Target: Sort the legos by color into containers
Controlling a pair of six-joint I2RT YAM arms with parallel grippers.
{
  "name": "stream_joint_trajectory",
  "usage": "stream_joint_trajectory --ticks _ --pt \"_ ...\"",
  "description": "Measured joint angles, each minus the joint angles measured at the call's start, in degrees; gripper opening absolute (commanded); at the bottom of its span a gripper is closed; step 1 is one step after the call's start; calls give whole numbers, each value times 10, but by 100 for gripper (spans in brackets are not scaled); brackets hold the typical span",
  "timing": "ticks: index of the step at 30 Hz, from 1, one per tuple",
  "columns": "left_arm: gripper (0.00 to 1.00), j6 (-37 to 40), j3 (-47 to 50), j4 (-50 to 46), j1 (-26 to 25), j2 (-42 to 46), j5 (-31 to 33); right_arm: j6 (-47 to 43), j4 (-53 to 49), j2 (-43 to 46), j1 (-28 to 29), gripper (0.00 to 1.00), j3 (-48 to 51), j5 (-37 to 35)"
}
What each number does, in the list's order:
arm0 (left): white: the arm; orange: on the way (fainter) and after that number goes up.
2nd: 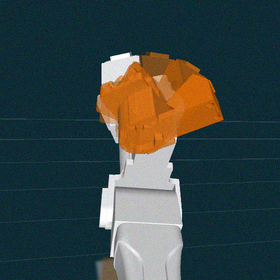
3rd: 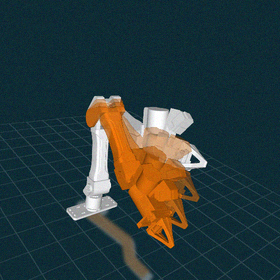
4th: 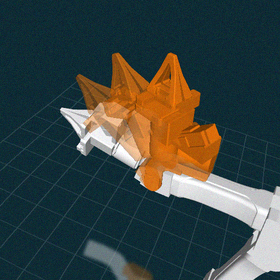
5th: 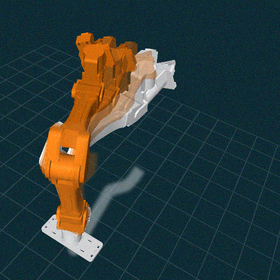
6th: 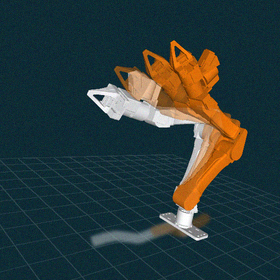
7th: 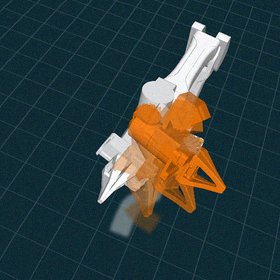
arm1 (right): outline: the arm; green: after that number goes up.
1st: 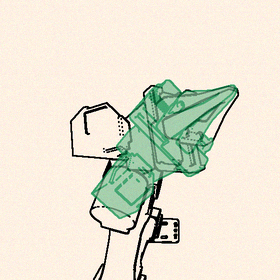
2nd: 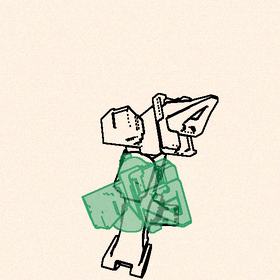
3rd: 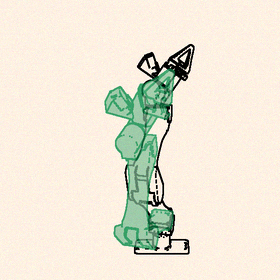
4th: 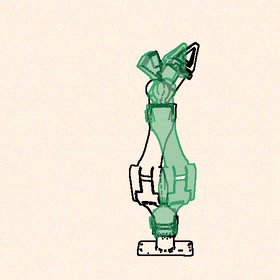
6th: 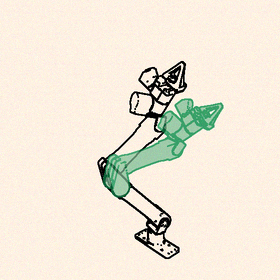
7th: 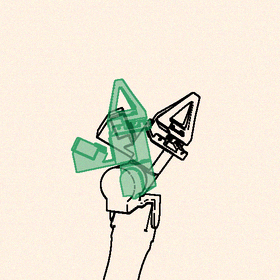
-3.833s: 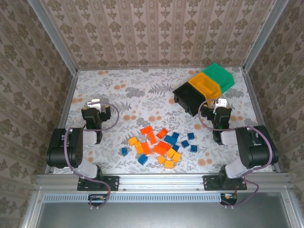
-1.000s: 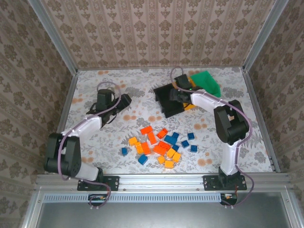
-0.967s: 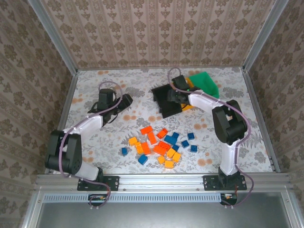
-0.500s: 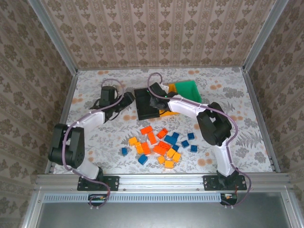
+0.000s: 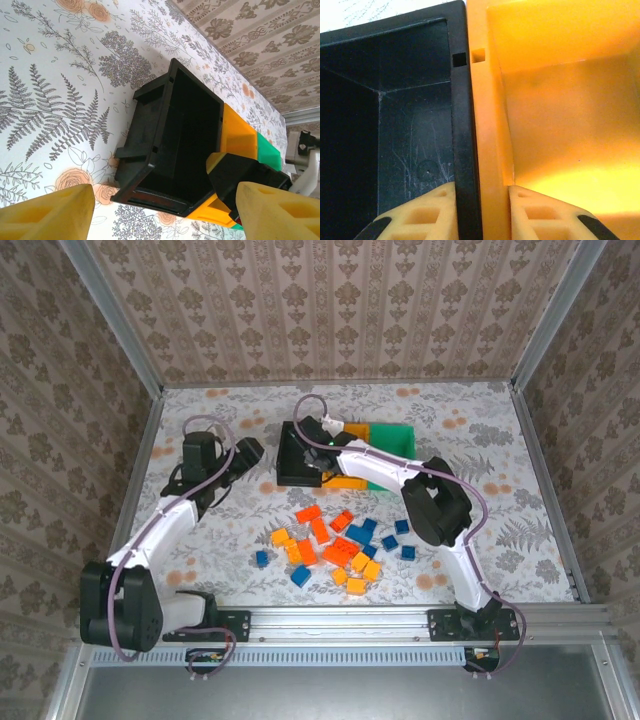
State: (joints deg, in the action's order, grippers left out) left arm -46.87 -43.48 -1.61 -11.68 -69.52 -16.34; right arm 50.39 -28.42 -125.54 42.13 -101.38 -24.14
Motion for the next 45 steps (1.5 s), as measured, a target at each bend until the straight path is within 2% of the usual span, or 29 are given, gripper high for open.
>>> stream_joint_trajectory --ticks 13,16,21,23,26,34,38,41,45 --pt "79 2 18 -31 17 36 -5 -23 15 3 36 29 13 -12" --pt "81 2 21 -31 17 37 -6 -30 17 4 43 35 19 -12" --pt "83 6 26 -33 17 40 -7 -46 17 7 51 54 39 -7" --pt "83 13 26 -37 16 45 -6 -56 23 22 53 62 60 -7" --pt "84 29 26 -50 12 48 0 -68 32 70 55 68 102 -7" --pt "79 87 -2 -113 -65 1 57 -88 65 252 59 72 226 5" --pt "76 110 -3 -173 -105 -9 97 -95 66 319 61 73 312 17" --pt "73 116 3 -223 -132 0 129 -95 59 360 61 73 379 21" --pt "70 108 50 -285 -185 55 159 -94 54 417 61 73 450 22"
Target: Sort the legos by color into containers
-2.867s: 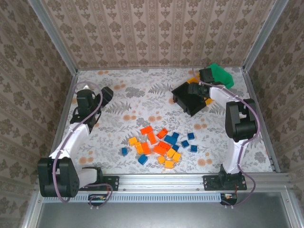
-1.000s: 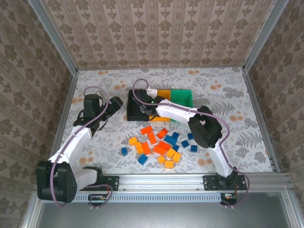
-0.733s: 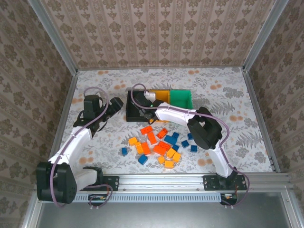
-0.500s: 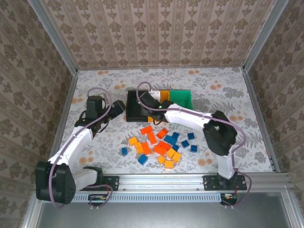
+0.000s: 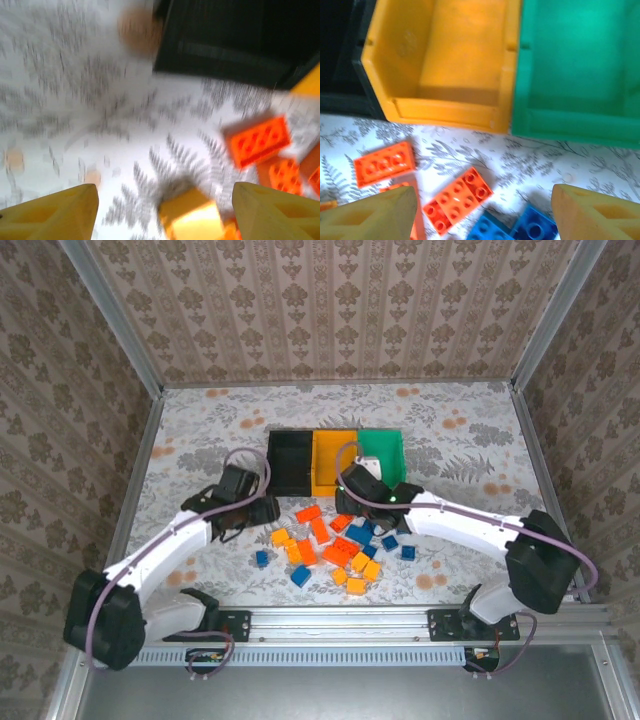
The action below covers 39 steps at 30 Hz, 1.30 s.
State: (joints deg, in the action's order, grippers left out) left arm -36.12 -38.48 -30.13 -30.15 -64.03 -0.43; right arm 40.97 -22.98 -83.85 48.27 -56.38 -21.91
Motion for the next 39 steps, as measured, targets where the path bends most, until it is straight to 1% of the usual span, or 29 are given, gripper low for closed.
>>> stream_joint_trajectory --ticks 2,5,8,11,15,18,22,24,32,35,39 --pt "68 -16 34 -35 -30 35 7 2 1 26 0 73 24 0" --pt "68 -45 79 -75 -59 80 12 9 1 55 0 73 46 -2" --pt "68 -75 115 -95 -76 117 13 13 1 73 0 73 56 -4" --pt "67 -98 138 -82 -81 132 8 14 1 88 0 74 63 -7" --pt "65 -113 150 -54 -81 112 6 14 1 113 0 74 74 -14" --pt "59 -117 151 -32 -81 83 4 14 1 140 0 74 87 -21" --pt "56 -118 145 -34 -81 63 13 16 1 166 0 74 99 -30" --pt "56 -118 144 -36 -81 60 16 17 1 173 0 74 102 -33" --pt "51 -105 132 -43 -85 39 36 25 1 175 0 74 110 -34" --pt "43 -93 122 -38 -85 20 55 25 1 175 0 74 110 -34" --pt "36 -78 111 -23 -85 -1 76 25 1 175 0 74 111 -34"
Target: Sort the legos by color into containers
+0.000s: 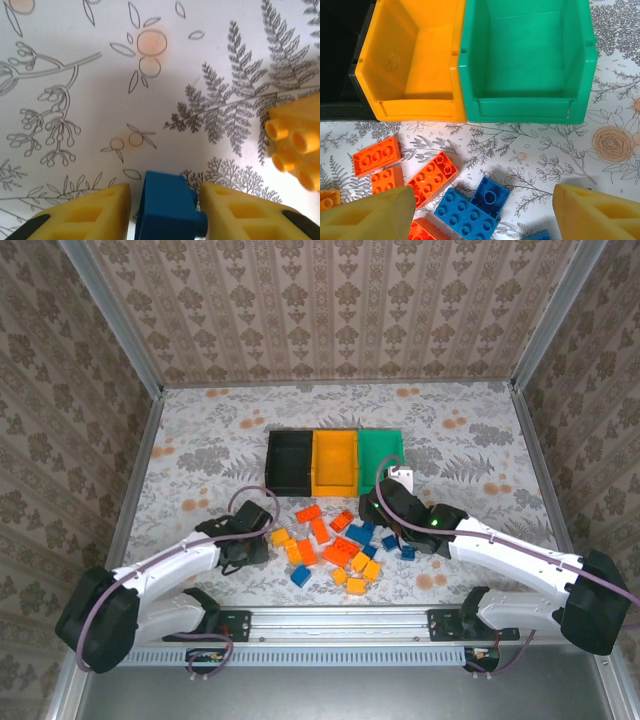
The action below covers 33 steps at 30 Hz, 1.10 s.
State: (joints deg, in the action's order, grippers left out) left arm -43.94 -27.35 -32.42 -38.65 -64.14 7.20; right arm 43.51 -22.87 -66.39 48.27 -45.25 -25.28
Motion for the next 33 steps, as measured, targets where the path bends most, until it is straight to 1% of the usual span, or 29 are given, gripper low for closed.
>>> stream_joint_trajectory --ticks 9,12,15,17,19,24,30,32,33 --pt "23 11 -16 5 -17 -9 17 0 0 -3 -5 75 0 0" --pt "22 11 -30 -15 -24 7 17 0 0 -3 -9 75 2 0" --pt "22 13 -71 -37 -26 21 17 2 2 -3 -14 75 9 0" --pt "21 20 -122 -44 -25 11 19 2 4 -3 -18 75 15 0" --pt "20 31 -185 -38 -24 -21 22 2 4 -3 -22 75 18 0" --pt "19 67 -327 11 -8 -158 35 3 4 1 -29 75 24 0" --pt "16 82 -433 48 37 -319 53 5 -4 34 -38 75 49 2" --pt "18 82 -452 51 47 -357 60 7 -9 45 -41 76 54 2" --pt "22 82 -458 52 50 -369 62 7 -12 49 -42 76 56 2"
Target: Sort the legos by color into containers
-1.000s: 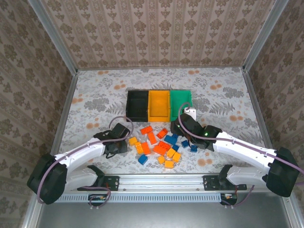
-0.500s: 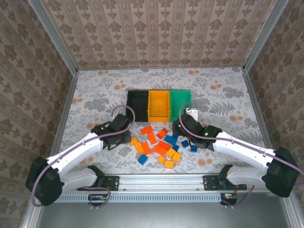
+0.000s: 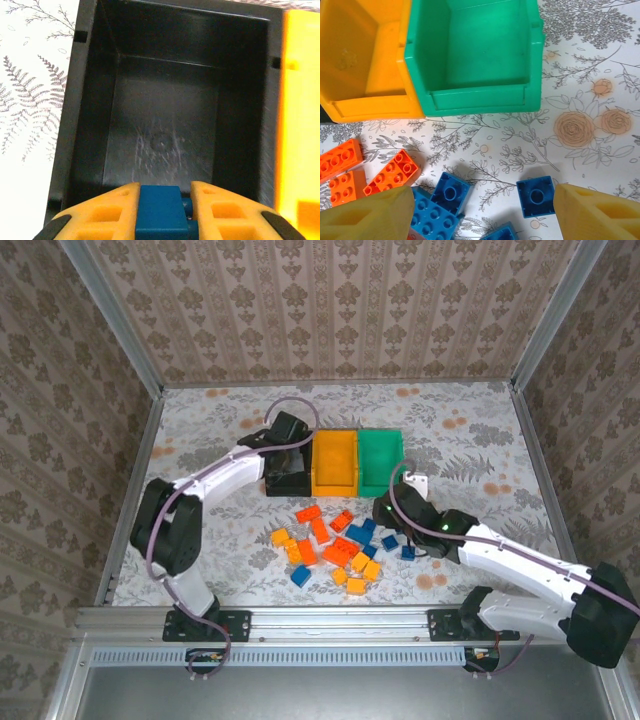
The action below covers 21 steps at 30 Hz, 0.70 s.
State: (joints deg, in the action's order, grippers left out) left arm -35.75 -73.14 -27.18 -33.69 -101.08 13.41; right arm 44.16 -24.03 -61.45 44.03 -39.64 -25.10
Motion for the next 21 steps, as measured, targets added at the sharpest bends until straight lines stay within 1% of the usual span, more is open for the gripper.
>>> stream_joint_trajectory --ticks 3,7,11,15,16,17,21 --pt "37 -2 -8 4 0 -27 1 2 -8 14 -5 78 5 0" --pt "56 -7 -8 9 -1 -30 0 4 -16 22 -15 79 9 1" --pt "68 -12 8 22 -2 -10 -4 4 -19 21 -24 79 11 9" --pt "78 -16 31 28 -13 51 -15 4 -19 6 -29 79 11 24" --pt "85 -15 37 30 -21 75 -18 4 -20 0 -30 78 11 28" --pt "99 -14 45 33 -31 102 -22 4 -21 -7 -30 78 11 31" --pt "100 -13 95 52 -67 211 -39 7 -32 -28 -35 77 11 35"
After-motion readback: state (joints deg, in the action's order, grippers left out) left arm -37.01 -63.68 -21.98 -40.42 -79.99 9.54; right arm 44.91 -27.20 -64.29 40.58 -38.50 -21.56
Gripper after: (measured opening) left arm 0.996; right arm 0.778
